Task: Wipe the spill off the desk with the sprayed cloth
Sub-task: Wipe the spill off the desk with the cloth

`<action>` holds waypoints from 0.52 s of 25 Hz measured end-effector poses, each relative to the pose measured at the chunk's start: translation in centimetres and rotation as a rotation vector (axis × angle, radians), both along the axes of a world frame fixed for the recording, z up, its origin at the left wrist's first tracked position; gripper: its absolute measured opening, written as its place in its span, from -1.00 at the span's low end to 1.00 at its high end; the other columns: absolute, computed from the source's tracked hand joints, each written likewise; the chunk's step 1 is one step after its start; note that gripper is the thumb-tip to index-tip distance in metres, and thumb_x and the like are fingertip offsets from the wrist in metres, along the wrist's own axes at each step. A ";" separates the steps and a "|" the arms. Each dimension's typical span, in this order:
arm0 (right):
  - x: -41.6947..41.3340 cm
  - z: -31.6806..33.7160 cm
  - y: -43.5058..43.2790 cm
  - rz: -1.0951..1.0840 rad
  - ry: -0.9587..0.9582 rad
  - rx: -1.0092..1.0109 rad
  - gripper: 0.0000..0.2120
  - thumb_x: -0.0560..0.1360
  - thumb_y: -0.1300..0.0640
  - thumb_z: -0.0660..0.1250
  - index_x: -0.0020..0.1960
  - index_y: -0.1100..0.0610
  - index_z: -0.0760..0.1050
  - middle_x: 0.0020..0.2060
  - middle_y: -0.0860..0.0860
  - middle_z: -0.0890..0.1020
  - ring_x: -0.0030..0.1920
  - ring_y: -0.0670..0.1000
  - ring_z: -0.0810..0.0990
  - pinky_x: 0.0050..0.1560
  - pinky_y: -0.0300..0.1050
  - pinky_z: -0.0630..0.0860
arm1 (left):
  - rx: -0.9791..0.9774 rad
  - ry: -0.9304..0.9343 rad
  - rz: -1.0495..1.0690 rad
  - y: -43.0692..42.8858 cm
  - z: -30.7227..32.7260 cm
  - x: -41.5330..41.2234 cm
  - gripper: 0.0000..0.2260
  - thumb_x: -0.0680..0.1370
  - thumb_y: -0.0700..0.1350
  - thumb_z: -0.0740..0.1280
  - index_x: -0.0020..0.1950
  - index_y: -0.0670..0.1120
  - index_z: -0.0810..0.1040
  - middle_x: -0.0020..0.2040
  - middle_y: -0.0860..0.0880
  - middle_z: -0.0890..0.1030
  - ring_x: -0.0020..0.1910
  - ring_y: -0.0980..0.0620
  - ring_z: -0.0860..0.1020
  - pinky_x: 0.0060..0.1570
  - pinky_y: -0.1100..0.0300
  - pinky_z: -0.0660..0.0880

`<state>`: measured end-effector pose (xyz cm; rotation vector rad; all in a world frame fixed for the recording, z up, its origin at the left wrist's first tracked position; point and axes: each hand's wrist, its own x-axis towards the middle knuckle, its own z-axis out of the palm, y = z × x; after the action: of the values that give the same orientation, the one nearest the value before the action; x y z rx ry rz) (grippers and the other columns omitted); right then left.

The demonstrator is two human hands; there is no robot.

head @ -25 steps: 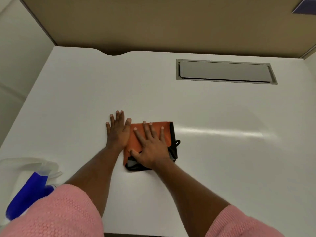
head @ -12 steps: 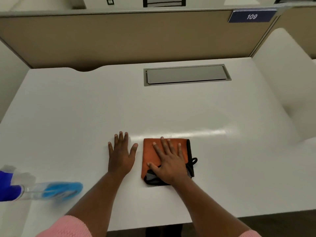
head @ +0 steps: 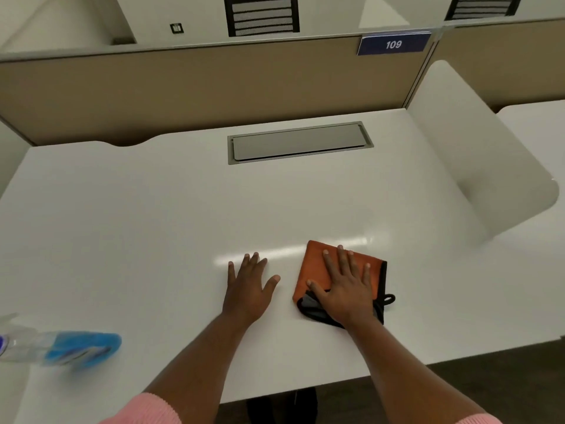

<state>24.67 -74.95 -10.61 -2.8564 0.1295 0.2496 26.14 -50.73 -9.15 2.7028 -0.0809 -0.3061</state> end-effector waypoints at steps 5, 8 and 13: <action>-3.2 0.7 -2.0 0.022 0.036 -0.011 -0.13 0.50 -0.51 -0.01 0.67 -0.17 -0.21 0.68 -0.04 -0.18 0.66 0.04 -0.26 0.60 0.25 -0.31 | 0.008 0.020 -0.061 -3.3 0.3 -1.0 -0.47 0.64 0.25 0.15 0.53 0.01 0.39 0.65 0.01 0.20 0.65 0.06 0.02 0.58 -0.05 -0.29; -4.6 1.2 -2.5 0.014 0.025 0.033 -0.12 0.50 -0.50 0.06 0.67 -0.16 -0.13 0.68 -0.03 -0.12 0.67 0.03 -0.21 0.62 0.19 -0.27 | -0.002 -0.005 -0.053 -5.1 0.1 -1.8 -0.51 0.62 0.24 0.21 0.45 0.01 0.49 0.56 0.01 0.36 0.60 0.04 0.20 0.61 -0.06 -0.16; -5.0 3.2 -5.2 -0.364 -0.074 0.088 -0.22 0.53 -0.27 0.25 0.62 0.05 0.13 0.58 0.09 0.28 0.54 0.14 0.30 0.50 0.17 0.28 | 0.015 -0.005 -0.008 -8.0 1.2 -1.4 -0.56 0.56 0.28 0.27 0.26 0.02 0.62 0.18 0.03 0.61 0.23 -0.02 0.52 0.30 0.03 0.30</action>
<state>19.71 -80.11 -7.42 -2.6857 0.5983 0.0728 24.75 -58.69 -7.95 2.7188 -0.0914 -0.3037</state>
